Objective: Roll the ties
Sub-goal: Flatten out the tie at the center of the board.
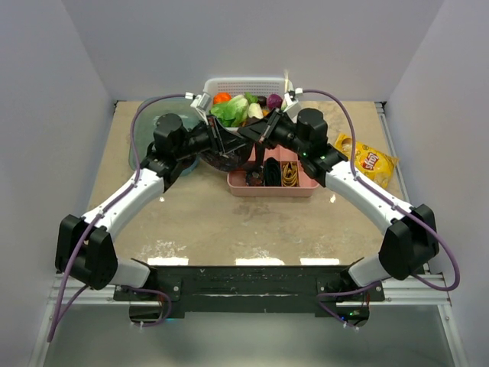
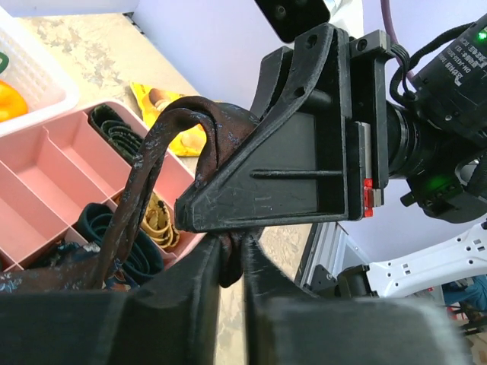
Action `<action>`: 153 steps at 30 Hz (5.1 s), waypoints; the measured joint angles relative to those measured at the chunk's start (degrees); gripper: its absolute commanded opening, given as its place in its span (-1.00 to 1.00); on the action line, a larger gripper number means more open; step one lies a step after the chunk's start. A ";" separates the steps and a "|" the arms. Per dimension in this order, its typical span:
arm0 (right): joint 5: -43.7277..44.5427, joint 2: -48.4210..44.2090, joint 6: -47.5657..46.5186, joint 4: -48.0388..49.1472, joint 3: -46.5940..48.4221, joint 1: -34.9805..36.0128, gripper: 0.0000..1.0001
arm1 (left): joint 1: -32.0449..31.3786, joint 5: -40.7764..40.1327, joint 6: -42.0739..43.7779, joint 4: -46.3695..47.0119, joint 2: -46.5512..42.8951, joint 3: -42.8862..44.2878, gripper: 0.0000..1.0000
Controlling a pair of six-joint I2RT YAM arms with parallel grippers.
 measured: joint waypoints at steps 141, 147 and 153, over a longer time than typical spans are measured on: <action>34.16 -0.33 -20.61 -45.07 -24.61 4.00 -1.00 | -1.05 -3.23 24.26 -34.53 -39.26 -6.91 -1.00; 39.82 -2.58 -21.07 -51.32 -22.91 -1.07 -1.00 | -1.05 -0.72 25.97 -33.40 -30.53 -6.95 -1.00; 40.22 -4.20 -23.67 -51.47 -16.39 1.11 -1.00 | -1.05 -4.90 27.65 -38.88 -30.38 -7.04 -1.00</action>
